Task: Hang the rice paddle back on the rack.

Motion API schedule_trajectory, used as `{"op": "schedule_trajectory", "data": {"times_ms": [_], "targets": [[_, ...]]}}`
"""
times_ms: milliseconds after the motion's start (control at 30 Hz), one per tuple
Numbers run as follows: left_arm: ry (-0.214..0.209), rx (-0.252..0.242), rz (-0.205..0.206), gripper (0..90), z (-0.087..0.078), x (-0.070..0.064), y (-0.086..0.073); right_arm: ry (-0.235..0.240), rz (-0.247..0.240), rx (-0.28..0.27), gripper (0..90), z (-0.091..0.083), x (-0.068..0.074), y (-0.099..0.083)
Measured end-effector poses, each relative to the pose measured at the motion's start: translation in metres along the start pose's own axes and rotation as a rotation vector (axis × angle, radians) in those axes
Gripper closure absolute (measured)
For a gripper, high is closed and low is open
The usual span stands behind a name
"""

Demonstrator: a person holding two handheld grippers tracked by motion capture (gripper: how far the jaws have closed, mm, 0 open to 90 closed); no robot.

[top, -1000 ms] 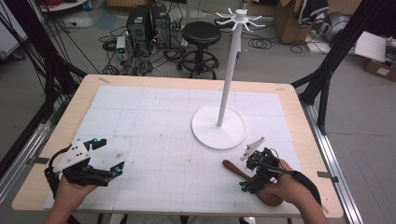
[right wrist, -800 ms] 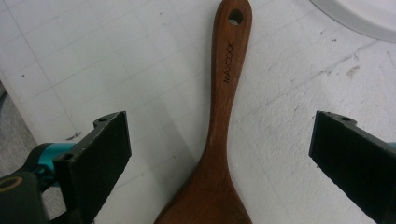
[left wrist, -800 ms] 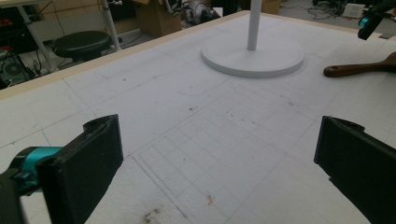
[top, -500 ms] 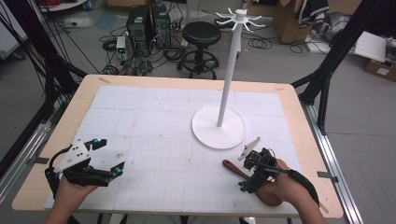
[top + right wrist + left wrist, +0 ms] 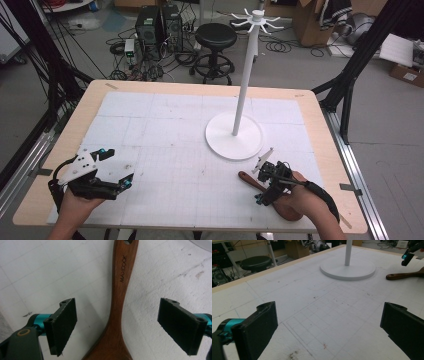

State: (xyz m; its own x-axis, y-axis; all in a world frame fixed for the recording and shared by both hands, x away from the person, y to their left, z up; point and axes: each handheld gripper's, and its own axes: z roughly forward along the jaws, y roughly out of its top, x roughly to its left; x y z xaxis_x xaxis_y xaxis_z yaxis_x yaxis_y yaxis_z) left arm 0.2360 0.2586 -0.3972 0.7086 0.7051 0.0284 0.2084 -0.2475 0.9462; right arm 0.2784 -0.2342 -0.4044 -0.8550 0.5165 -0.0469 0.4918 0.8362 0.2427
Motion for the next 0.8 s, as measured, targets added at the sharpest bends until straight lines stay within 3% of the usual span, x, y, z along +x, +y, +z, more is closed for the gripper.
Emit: {"op": "schedule_trajectory", "data": {"times_ms": [200, 433, 533, 800], "targets": [[0.001, 0.002, 0.002, 1.7, 0.000, 0.000, 0.000, 0.006, 0.006, 0.036, 16.4, 0.004, -0.001, 0.002], [0.002, 0.001, -0.001, 1.7, 0.000, 0.000, 0.000, 0.016, -0.011, 0.064, 32.7, 0.005, -0.002, 0.006], [0.001, 0.002, 0.002, 1.7, 0.000, 0.000, 0.000, 0.024, 0.003, 0.072, 40.6, 0.005, -0.003, 0.008], [0.001, 0.002, 0.000, 1.7, 0.000, 0.000, 0.000, 0.032, 0.013, 0.105, 51.8, 0.007, -0.005, 0.013]]}}
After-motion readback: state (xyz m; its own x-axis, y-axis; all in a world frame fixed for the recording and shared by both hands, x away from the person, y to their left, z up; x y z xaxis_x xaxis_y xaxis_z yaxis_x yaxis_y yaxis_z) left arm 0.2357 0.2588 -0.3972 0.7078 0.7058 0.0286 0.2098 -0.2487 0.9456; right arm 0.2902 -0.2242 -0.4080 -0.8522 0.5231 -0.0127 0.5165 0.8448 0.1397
